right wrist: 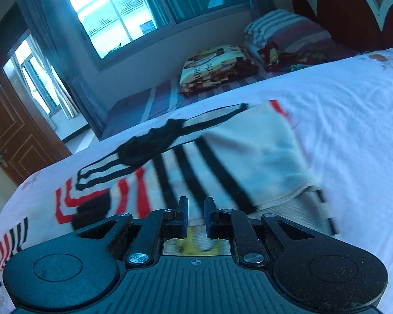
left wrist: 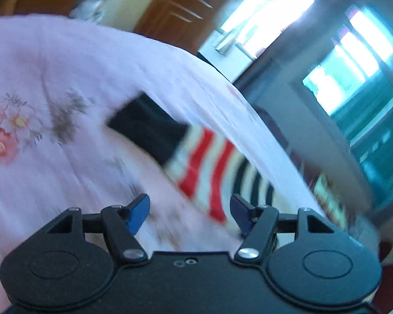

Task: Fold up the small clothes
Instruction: 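Grasp the other black cuff with the left tool and lift it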

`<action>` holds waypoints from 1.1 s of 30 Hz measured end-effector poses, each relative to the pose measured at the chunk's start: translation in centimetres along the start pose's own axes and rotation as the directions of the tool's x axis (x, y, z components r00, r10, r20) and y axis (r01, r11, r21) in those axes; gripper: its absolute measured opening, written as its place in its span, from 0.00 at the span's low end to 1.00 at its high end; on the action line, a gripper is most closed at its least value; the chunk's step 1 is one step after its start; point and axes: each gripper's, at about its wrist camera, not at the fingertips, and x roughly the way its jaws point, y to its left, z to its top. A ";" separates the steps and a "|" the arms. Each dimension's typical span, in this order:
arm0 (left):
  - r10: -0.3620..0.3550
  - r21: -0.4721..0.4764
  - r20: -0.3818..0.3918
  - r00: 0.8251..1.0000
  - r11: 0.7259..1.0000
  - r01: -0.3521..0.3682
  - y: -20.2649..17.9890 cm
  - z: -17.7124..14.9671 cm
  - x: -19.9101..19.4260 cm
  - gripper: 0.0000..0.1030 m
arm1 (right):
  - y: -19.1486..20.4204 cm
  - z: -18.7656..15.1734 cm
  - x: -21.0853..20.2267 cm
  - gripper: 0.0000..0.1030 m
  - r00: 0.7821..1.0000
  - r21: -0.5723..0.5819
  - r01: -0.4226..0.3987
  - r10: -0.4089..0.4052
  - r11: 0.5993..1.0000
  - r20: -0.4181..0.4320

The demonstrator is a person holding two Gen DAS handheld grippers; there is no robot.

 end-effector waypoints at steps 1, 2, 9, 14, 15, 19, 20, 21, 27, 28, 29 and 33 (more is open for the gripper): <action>-0.007 -0.024 0.003 1.000 1.000 0.007 0.5 0.6 0.4 0.62 | 1.1 -0.2 0.2 0.12 1.000 -0.012 -0.003 0.003 1.000 0.000; -0.011 -0.044 0.006 1.000 0.999 0.012 0.9 1.2 0.9 0.62 | 2.2 -0.3 0.4 0.12 1.000 -0.023 -0.005 0.005 1.000 0.001; -0.062 -0.071 0.032 0.998 0.995 0.064 1.9 2.9 3.0 0.56 | 5.9 -0.6 2.8 0.12 0.999 -0.023 0.052 -0.052 0.998 -0.001; -0.039 -0.097 0.012 0.999 0.994 0.040 3.7 3.7 3.9 0.10 | 6.4 -0.9 3.6 0.12 0.997 -0.006 0.077 -0.077 0.997 0.002; -0.052 -0.105 0.004 0.999 0.993 0.052 4.0 3.8 3.9 0.06 | 6.4 -0.9 3.6 0.12 0.997 -0.006 0.081 -0.081 0.997 0.001; -0.100 0.027 0.032 0.994 0.995 0.100 1.4 4.6 2.3 0.04 | 6.0 -1.0 3.0 0.12 0.996 -0.001 0.084 -0.084 0.996 0.011; -0.117 0.086 0.039 0.992 0.990 0.113 -0.2 4.4 1.7 0.04 | 5.8 -1.0 2.8 0.12 0.996 0.000 0.084 -0.084 0.996 0.017; -0.149 0.160 0.037 0.988 0.977 0.141 -2.2 3.9 1.1 0.04 | 5.6 -1.0 2.5 0.12 0.996 0.002 0.085 -0.085 0.996 0.023; -0.346 0.510 -0.083 0.934 0.791 0.338 -16.5 -3.1 -0.7 0.04 | 3.5 -0.3 1.3 0.12 0.996 0.028 0.074 -0.075 0.997 0.046; -0.364 0.549 -0.119 0.924 0.751 0.366 -19.0 -5.0 -0.8 0.04 | 3.0 -0.1 1.0 0.12 0.996 0.030 0.073 -0.075 0.997 0.052; -0.372 0.577 -0.150 0.916 0.719 0.386 -20.9 -6.8 -0.7 0.04 | 2.5 0.2 0.6 0.12 0.996 0.035 0.070 -0.072 0.997 0.056; -0.347 0.652 -0.285 0.894 0.613 0.446 -27.8 -15.2 0.7 0.04 | -0.7 1.4 0.1 0.12 0.996 0.094 0.063 -0.069 0.994 0.060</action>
